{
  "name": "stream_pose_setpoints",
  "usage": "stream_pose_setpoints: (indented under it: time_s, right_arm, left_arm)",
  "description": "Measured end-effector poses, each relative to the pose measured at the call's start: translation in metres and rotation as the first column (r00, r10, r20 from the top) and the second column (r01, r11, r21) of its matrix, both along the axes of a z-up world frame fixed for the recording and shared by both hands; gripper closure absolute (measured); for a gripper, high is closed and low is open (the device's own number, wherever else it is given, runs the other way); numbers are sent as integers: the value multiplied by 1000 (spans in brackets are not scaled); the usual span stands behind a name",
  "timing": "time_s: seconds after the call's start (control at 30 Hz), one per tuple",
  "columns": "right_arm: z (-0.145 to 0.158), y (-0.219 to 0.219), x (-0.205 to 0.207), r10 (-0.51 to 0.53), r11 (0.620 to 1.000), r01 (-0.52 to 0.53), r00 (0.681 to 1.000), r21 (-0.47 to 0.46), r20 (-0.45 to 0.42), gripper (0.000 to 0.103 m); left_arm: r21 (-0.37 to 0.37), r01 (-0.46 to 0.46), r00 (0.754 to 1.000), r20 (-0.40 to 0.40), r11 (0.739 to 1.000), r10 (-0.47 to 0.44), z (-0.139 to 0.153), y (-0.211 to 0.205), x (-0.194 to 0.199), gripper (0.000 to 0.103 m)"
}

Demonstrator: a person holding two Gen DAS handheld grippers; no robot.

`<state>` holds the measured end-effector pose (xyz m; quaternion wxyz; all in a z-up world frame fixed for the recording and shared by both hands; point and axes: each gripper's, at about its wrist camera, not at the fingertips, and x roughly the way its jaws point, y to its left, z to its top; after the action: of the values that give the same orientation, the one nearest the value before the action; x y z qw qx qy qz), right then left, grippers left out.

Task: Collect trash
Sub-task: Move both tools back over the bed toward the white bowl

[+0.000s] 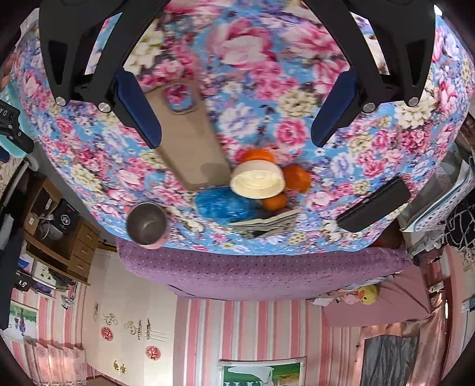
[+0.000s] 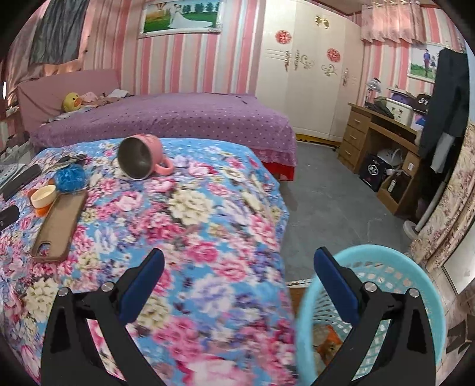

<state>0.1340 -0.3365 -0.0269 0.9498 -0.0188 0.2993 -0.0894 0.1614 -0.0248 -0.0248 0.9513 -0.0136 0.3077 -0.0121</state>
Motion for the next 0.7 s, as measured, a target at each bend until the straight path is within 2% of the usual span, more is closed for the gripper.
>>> stream_pose_setpoints:
  time_s: [0.13,0.43,0.57,0.7]
  right_arm:
    - [4,15,11,28,999,-28,1000,28,-1,5]
    - [22,45,50,77,997,-77,997,6,8,5]
    - [13,56,52,97,995,-98,995,11,17,5]
    - [1,63,60,97,995,-97,995,-9,-13,5]
  left_arm:
    - [-13,-27,1000,-2,1000,27,0,16,4,6]
    - [-24,-78,997,-29,997,77,-7,42,16,6]
    - [-9,-89,995,-40,996,89,-12,48,20,6]
    - [-18,-93,993,-77,996,91,-20,55,28,6]
